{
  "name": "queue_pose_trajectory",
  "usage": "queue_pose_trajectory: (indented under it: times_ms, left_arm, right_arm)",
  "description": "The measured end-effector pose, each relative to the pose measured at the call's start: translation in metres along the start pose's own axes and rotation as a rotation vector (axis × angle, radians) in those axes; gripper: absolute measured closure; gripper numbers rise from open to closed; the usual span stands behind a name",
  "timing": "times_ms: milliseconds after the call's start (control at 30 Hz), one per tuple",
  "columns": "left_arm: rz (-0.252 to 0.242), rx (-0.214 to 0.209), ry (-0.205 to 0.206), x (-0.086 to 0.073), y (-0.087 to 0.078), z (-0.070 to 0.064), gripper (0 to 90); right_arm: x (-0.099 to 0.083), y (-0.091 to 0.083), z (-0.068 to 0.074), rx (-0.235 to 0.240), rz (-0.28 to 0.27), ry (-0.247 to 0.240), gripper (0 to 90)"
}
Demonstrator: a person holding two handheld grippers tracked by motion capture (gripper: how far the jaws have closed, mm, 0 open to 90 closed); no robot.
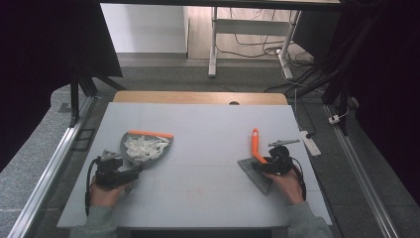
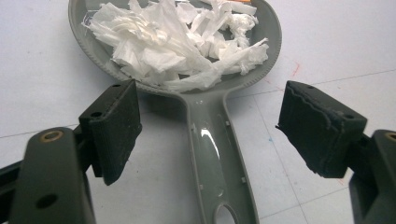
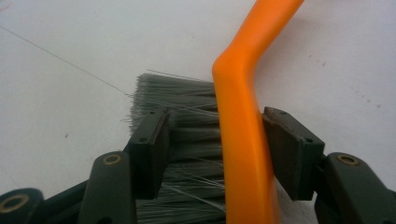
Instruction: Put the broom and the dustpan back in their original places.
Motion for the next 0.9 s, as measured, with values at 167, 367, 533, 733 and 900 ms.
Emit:
queue_pose_trajectory:
  times_ms: [167,367,533,733,900]
  left_arm:
    - [0.003,0.000,0.010,0.000,-0.001,0.001,22.6]
    - [0.005,-0.008,0.061,-0.001,-0.004,0.000,25.8]
    - [-0.001,-0.040,0.086,-0.001,-0.006,-0.002,27.5]
    - [-0.001,-0.062,0.116,-0.002,-0.009,-0.002,28.1]
    - [0.011,-0.104,0.136,-0.006,-0.013,0.001,28.2]
  right_arm:
    - [0.004,-0.006,-0.001,-0.019,-0.051,-0.006,39.3]
    - [0.006,-0.013,0.004,-0.009,-0.083,-0.048,39.6]
    - [0.007,-0.016,0.007,0.012,-0.108,-0.083,40.8]
    - [0.001,-0.022,0.013,0.022,-0.130,-0.147,40.9]
    - [-0.003,-0.032,0.017,0.034,-0.173,-0.179,41.3]
Point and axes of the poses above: each handheld gripper's, and its own axes: y roughly forward along the jaws, x roughly out of its top, z roughly to its left, the point moved 6 cm from there along y, roughly forward along the jaws, and after that the axes turned 8 degrees about -z, right-handed, at the moved point
